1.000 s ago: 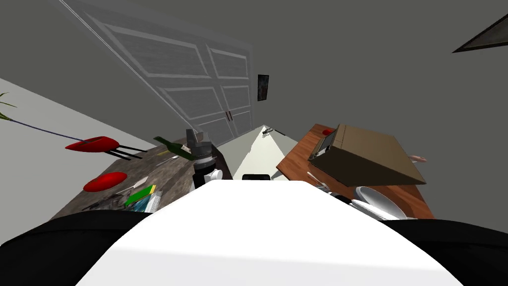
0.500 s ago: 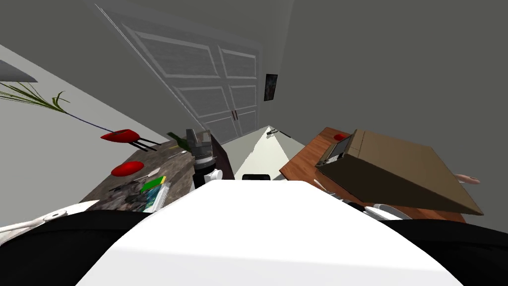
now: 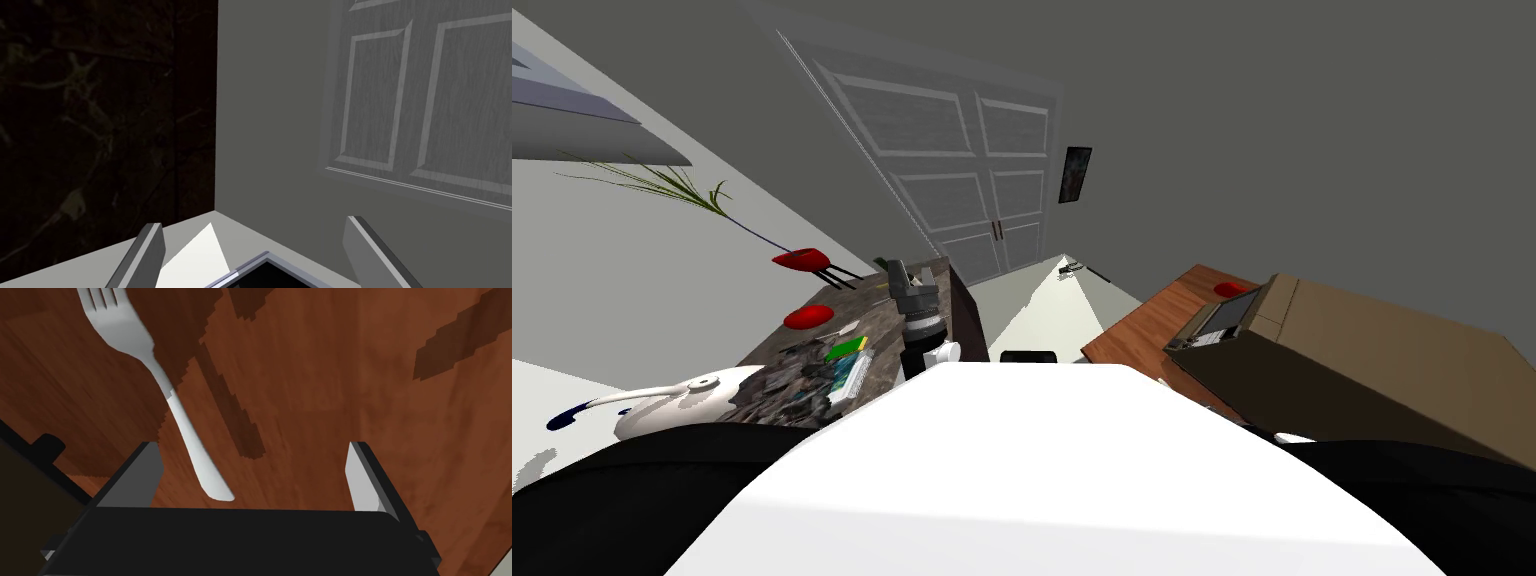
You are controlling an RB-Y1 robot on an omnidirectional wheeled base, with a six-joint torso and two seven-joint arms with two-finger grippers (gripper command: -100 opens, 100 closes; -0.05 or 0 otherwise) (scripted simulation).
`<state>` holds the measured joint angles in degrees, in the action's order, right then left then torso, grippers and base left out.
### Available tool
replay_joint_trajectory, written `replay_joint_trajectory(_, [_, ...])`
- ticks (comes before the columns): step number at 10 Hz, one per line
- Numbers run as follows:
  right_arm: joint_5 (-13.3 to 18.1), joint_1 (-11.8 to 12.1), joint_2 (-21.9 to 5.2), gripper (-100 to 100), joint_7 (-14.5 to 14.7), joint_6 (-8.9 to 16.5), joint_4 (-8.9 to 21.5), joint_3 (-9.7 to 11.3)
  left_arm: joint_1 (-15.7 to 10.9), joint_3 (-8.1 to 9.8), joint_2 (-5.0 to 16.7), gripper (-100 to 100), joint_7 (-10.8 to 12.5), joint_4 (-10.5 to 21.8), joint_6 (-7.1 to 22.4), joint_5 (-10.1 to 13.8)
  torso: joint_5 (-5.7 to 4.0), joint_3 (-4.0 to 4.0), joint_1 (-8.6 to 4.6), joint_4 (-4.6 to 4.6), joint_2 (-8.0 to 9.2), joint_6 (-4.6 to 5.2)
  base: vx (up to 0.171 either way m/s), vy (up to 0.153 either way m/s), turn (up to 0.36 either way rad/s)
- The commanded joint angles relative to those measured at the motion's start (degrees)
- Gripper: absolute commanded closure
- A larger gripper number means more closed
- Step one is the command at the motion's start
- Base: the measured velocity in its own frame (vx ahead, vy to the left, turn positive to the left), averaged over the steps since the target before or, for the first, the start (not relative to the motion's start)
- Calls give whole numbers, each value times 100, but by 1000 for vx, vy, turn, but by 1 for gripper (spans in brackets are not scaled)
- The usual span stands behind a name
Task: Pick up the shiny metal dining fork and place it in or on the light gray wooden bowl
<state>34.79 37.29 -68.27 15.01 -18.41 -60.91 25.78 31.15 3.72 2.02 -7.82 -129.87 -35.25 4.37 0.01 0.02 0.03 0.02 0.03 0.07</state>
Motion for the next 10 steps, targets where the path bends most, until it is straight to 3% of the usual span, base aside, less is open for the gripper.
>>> replay_joint_trajectory(1, [59,-85,66,-100,79,-114,256,35,0,0,0,0,0,0,0,0,0,0,0,0,0,0,4,-16,69])
replay_joint_trajectory(4, [260,-65,23,-100,182,-249,629,227,0,0,0,0,0,0,0,0,-3,-2,-9,0,-3,1,19,-40,163])
replay_joint_trajectory(6, [254,-74,32,-100,175,-239,629,218,1,1,1,0,0,0,0,0,-7,-4,-22,-2,-8,3,17,-50,88])
replay_joint_trajectory(7, [259,-80,36,0,191,-258,652,220,1,1,0,0,0,0,0,0,-5,-2,-10,-1,-3,5,2,-6,-2])
replay_joint_trajectory(8, [545,-237,216,-100,-46,-463,716,-67,1,1,0,0,0,0,0,0,-2,0,0,0,1,5,-11,-6,-81])
replay_joint_trajectory(10, [890,-237,216,-100,-46,-463,716,-122,1,0,0,0,0,0,0,0,-1,4,4,2,8,6,-11,-1,-21])
